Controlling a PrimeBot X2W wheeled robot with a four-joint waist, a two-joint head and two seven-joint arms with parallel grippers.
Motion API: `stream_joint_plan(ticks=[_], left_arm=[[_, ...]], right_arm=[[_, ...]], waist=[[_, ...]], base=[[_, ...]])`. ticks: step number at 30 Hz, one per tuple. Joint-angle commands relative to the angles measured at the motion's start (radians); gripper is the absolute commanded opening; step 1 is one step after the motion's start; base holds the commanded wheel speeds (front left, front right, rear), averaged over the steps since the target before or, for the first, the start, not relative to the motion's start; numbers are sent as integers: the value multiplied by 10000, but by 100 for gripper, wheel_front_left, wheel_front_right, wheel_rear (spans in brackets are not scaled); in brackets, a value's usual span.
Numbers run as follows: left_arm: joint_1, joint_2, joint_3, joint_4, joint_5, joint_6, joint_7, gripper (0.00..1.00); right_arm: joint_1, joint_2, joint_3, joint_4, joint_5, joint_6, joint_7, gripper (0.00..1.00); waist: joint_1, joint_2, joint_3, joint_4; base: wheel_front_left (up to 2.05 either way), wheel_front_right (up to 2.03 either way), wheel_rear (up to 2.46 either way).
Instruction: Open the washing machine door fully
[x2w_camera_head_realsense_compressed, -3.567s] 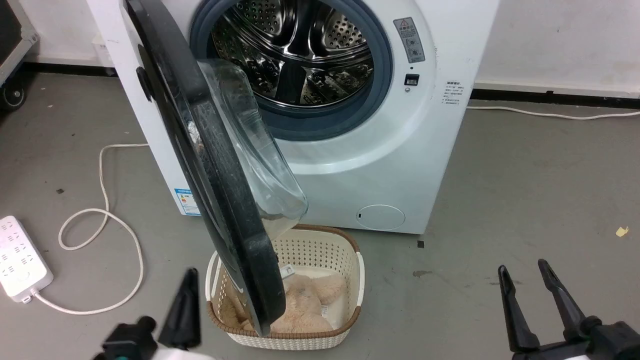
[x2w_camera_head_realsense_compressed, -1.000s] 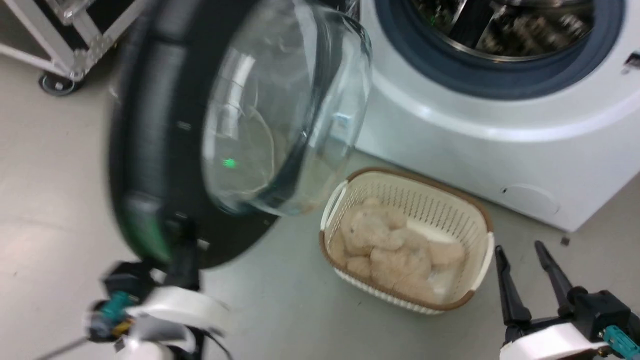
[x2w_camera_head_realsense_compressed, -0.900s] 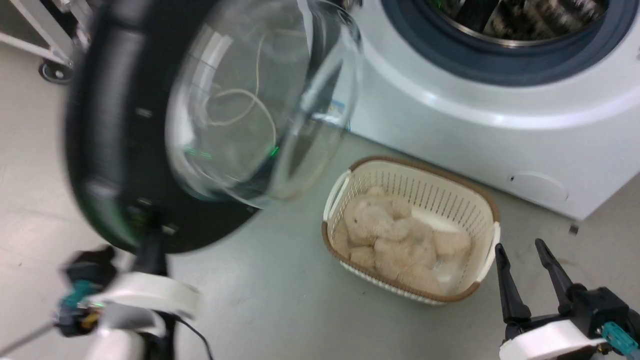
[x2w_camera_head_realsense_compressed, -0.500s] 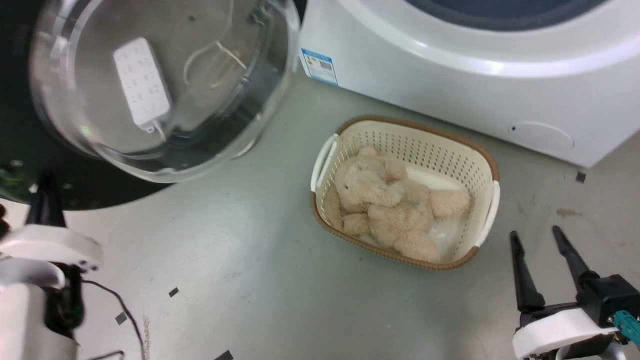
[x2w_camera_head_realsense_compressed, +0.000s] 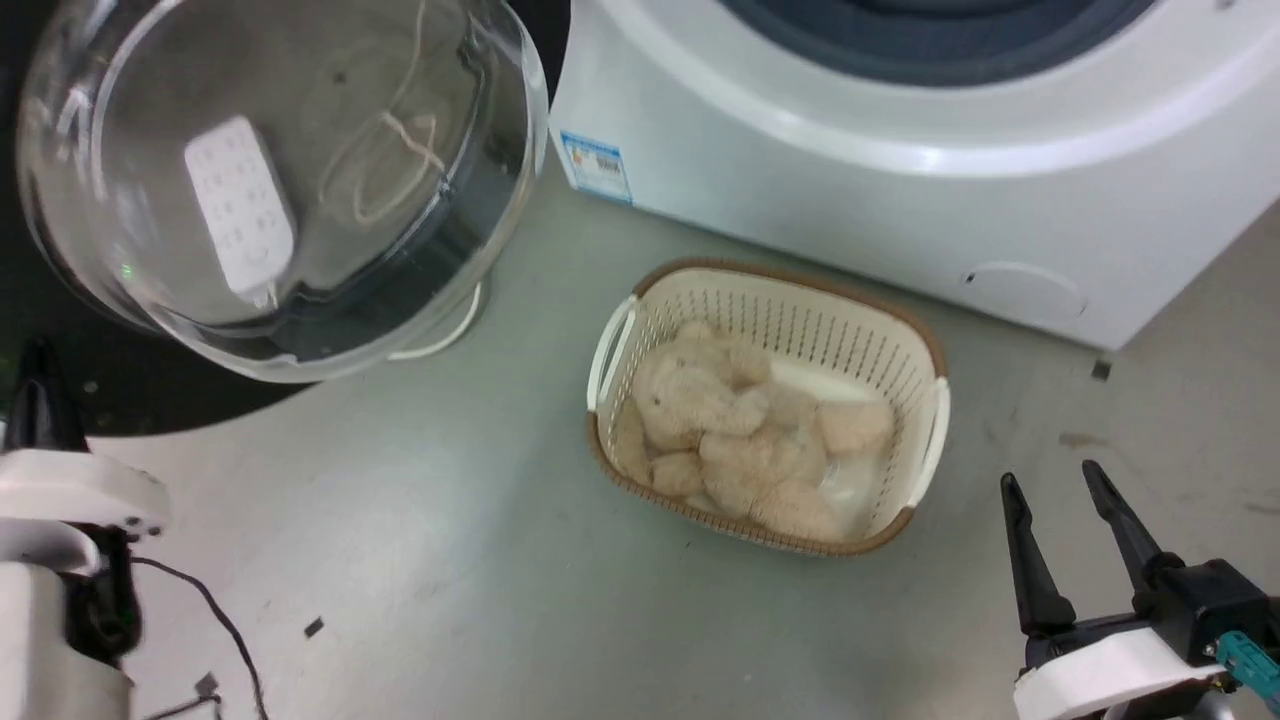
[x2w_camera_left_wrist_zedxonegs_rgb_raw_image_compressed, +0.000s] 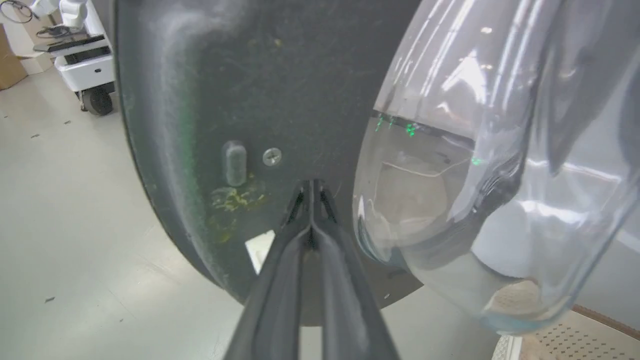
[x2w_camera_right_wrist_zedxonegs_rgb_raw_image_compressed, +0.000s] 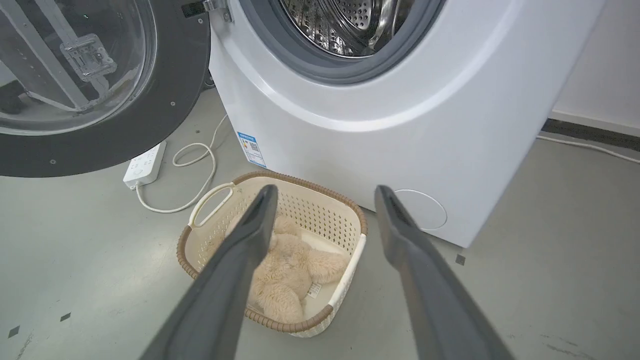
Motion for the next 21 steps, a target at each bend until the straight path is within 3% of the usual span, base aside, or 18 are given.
stream_joint_plan(ticks=[1, 12, 21], left_arm=[[194, -112, -26, -125, 87, 39, -80, 0], [2771, -1931, -628, -4019, 1735, 169, -123, 0], [4272, -2728, -1814, -4801, 2172, -18, -124, 0]], right_arm=[[-67, 3, -11, 34, 49, -7, -75, 100], [366, 3, -237, 203, -41, -7, -519, 100], [864, 3, -1, -357, 43, -7, -581, 100]], waist=[[0, 0, -392, -125], [0, 0, -2482, -1253], [0, 0, -3024, -2379]], base=[[0, 0, 0], [0, 0, 0], [0, 0, 0]])
